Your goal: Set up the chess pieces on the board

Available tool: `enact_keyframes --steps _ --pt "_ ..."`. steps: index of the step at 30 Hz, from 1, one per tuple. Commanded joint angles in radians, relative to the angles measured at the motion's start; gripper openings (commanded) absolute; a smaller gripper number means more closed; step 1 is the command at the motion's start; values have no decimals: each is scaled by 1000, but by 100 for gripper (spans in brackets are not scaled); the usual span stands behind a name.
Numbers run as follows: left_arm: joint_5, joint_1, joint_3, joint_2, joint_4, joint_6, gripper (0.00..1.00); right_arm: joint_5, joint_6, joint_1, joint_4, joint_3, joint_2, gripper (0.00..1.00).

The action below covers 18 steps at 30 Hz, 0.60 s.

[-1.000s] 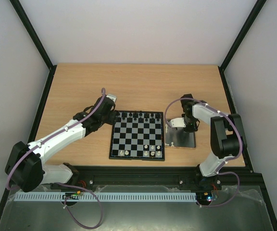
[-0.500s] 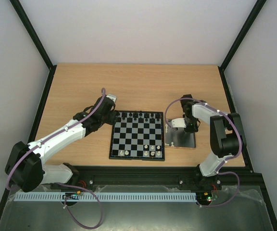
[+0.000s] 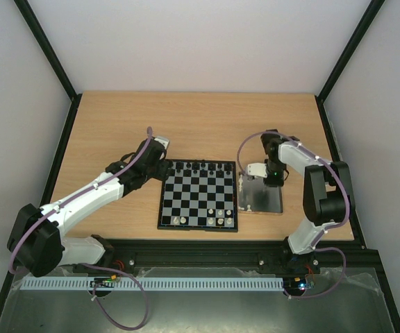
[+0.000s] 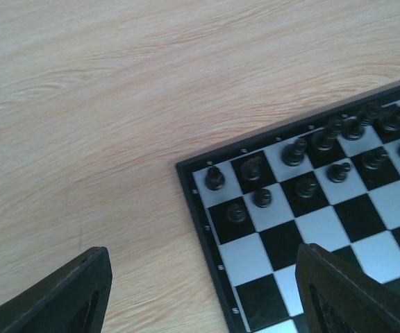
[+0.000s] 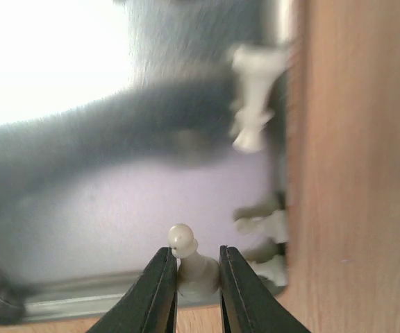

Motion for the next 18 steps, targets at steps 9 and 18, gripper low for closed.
enact_keyframes --steps 9,18 --pt "545 6 -16 -7 226 -255 70 -756 451 50 -199 139 -156 15" --pt "569 -7 -50 -54 294 -360 68 -943 788 181 349 -177 -319 17"
